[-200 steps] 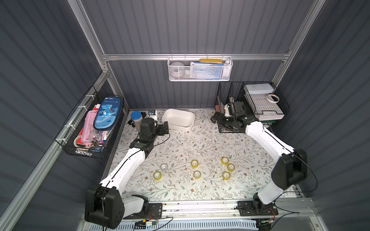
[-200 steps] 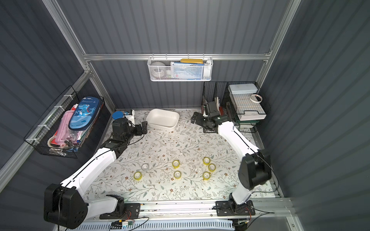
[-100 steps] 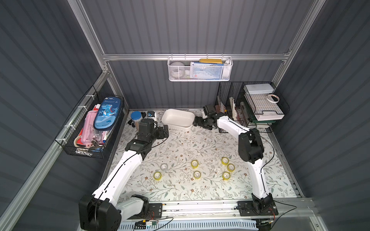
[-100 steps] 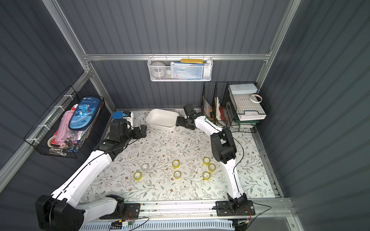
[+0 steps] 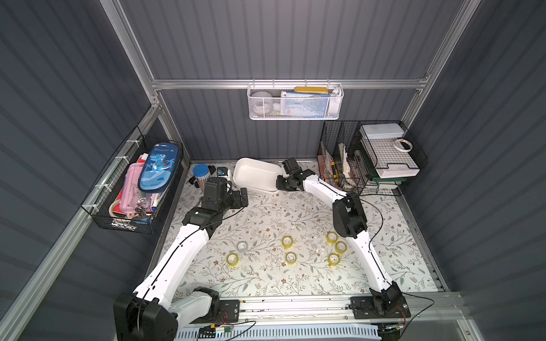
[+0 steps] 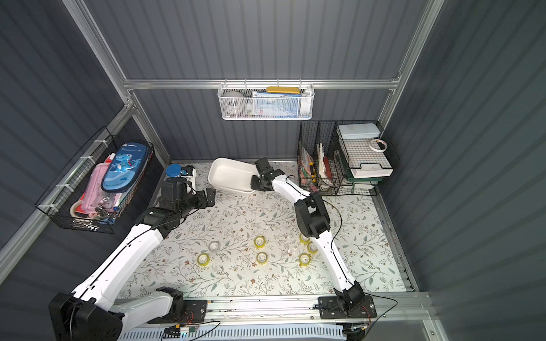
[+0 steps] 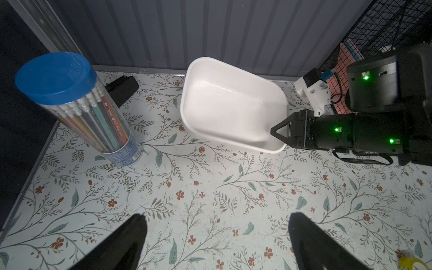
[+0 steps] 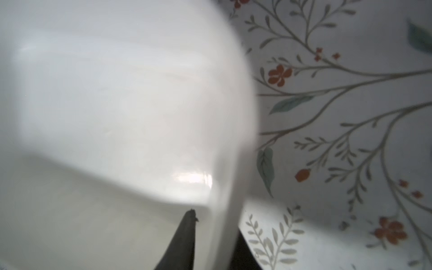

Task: Put the transparent tape into the storage box
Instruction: Pick up the storage box at the center of the board, then place the storage box at the center of the board.

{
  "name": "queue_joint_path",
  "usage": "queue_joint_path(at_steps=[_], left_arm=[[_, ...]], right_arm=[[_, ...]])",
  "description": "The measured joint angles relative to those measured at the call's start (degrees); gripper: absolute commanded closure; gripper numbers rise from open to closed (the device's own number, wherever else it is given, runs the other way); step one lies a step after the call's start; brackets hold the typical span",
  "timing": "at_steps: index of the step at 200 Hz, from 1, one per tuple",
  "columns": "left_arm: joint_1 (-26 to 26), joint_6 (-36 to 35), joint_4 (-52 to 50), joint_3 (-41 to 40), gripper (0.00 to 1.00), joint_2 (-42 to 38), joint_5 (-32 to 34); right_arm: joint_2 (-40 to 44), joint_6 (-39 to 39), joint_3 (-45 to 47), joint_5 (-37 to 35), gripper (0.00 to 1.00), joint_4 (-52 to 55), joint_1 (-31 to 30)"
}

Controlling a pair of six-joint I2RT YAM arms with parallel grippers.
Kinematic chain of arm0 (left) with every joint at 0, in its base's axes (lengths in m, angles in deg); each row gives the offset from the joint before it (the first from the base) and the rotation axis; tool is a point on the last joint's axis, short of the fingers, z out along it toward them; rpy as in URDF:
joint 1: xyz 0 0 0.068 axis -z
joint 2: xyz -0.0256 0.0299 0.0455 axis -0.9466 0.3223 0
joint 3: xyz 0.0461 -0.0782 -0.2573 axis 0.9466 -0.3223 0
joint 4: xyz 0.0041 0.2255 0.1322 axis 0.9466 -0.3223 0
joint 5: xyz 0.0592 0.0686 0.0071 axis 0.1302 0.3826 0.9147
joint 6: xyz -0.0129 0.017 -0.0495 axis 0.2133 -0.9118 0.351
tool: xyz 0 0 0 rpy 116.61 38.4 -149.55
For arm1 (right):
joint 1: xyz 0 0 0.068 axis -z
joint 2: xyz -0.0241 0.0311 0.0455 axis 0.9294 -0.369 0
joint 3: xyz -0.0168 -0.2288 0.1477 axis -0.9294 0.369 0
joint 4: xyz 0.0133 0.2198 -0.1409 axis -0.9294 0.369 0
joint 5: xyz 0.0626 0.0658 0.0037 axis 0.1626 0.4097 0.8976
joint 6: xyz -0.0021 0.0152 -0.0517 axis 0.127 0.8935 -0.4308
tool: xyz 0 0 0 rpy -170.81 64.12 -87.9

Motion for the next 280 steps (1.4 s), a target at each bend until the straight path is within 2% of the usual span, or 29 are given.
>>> queue_joint_path(at_steps=[4, 45, 93, 111, 143, 174, 251, 270, 280], left_arm=[[0.0, 0.0, 0.02, 0.0, 0.01, 0.09, -0.02], [0.0, 0.0, 0.76, 0.0, 0.01, 1.64, -0.57], [0.63, 0.04, 2.86, -0.42, 0.01, 1.22, -1.51], [0.81, 0.5, 3.52, -1.51, 0.01, -0.28, -1.53], [1.46, 2.25, 2.05, -1.77, 0.01, -1.11, -1.81], [2.56, 3.82, 0.68, -1.79, 0.01, -1.14, -2.38], [2.58, 12.09, 1.2, -2.67, 0.01, 0.48, -3.74], [2.58, 12.61, 1.68, -3.02, 0.0, 1.42, -6.54], [2.58, 12.61, 2.23, -3.15, 0.01, 1.99, -7.43]], right_arm=[[0.04, 0.37, 0.02, -0.22, 1.0, 0.22, 0.0], [3.93, -1.36, 1.14, -3.85, 1.0, 4.83, -0.02], [14.95, -1.55, 1.9, -9.9, 1.0, 18.91, 0.31], [21.11, -1.18, 7.23, -10.93, 1.0, 22.03, 0.39], [29.83, -0.52, 24.9, -10.43, 1.0, 22.43, 0.63], [27.87, 0.63, 33.22, -9.09, 1.0, 22.45, 1.38], [26.29, 1.49, 34.14, -7.63, 1.0, 18.29, 2.99], [26.34, 1.38, 34.14, -7.61, 0.88, 18.29, 2.99], [26.6, 1.4, 34.29, -7.65, 0.78, 18.08, 2.99]])
